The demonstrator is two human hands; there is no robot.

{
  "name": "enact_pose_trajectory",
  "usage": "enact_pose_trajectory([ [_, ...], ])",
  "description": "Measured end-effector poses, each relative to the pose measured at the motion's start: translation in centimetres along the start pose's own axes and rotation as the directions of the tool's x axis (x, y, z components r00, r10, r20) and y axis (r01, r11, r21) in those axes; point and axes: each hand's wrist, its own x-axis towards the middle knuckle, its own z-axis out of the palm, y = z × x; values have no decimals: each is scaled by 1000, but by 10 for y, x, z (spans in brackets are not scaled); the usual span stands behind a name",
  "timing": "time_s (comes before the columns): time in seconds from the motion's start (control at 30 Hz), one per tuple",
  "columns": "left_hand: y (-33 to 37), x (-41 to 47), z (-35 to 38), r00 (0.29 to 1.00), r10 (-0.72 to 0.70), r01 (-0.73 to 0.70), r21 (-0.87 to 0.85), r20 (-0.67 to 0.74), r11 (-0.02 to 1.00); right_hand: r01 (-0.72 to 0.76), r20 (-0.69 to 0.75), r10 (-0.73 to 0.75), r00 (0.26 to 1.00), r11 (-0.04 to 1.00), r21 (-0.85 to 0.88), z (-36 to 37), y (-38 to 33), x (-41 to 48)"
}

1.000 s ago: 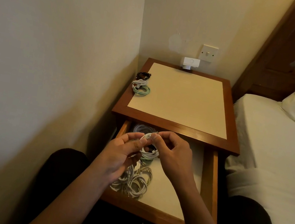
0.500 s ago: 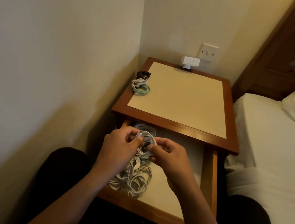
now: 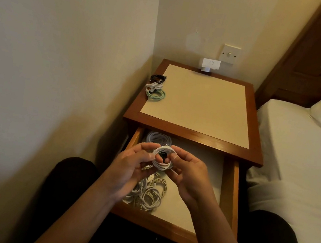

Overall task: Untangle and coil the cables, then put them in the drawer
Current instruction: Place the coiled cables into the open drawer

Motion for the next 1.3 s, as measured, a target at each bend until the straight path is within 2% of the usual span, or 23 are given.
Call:
enact_pose_trajectory([
  [0.03, 0, -1, -2, 999, -19, 19, -23, 35, 1000, 63, -17, -65, 998, 993, -101, -1, 1, 1],
  [0.07, 1, -3, -5, 997, -42, 45, -45, 63, 998, 154, -26, -167, 986, 949, -274, -3, 3, 2],
  [0.13, 3, -4, -13, 993, -89, 96, -76, 82, 993, 266, 43, -289, 956, 799, -539, -8, 5, 3],
  [0.2, 6, -4, -20, 990, -139, 140, -32, 33, 990, 249, 100, -234, 967, 798, -549, -13, 5, 2],
  [0.27, 8, -4, -23, 992, -108, 121, 213, -70, 970, 202, 112, -168, 979, 818, -539, -16, 8, 2],
  [0.3, 8, -4, -25, 993, -53, 92, 390, -109, 916, 181, 114, -141, 983, 816, -549, -17, 11, 2],
  [0.33, 9, -4, -27, 990, 18, 67, 583, -139, 810, 157, 116, -110, 987, 811, -564, -17, 15, 3],
  [0.4, 10, -2, -35, 984, 135, 45, 891, -118, 452, 120, 115, -63, 991, 789, -602, -14, 24, 6],
  [0.43, 9, -1, -39, 986, 140, 50, 952, -96, 302, 107, 112, -47, 993, 770, -629, -14, 29, 8],
  [0.47, 8, 0, -42, 990, 120, 50, 974, -78, 220, 94, 101, -36, 994, 744, -662, -15, 33, 11],
  [0.53, 2, 5, -45, 996, 81, 14, 987, -27, 162, 67, 66, -27, 997, 678, -732, -21, 38, 17],
  [0.6, -7, 12, -48, 988, 145, -60, 992, 44, 112, 41, 41, -13, 999, 596, -802, -32, 43, 25],
  [0.67, -14, 24, -54, 968, 207, -136, 990, 138, -24, 6, 13, 10, 1000, 513, -858, -42, 49, 33],
  [0.77, -23, 46, -62, 967, 93, -208, 946, 237, -248, 8, 20, 28, 999, 382, -924, -45, 63, 41],
  [0.83, -26, 56, -59, 971, 7, -222, 910, 240, -349, 71, 79, 21, 997, 276, -959, -39, 73, 44],
  [0.9, -28, 64, -55, 971, -31, -230, 889, 237, -396, 110, 120, 30, 992, 222, -969, -35, 78, 47],
  [1.0, -28, 69, -58, 971, -44, -231, 882, 234, -410, 137, 156, 76, 985, 209, -968, -36, 74, 52],
  [1.17, -24, 64, -69, 972, 10, -222, 927, 236, -304, 155, 190, 111, 976, 265, -952, -48, 64, 47],
  [1.3, -12, 61, -67, 967, 125, -198, 964, 221, -176, 169, 201, 90, 975, 278, -946, -52, 58, 42],
])
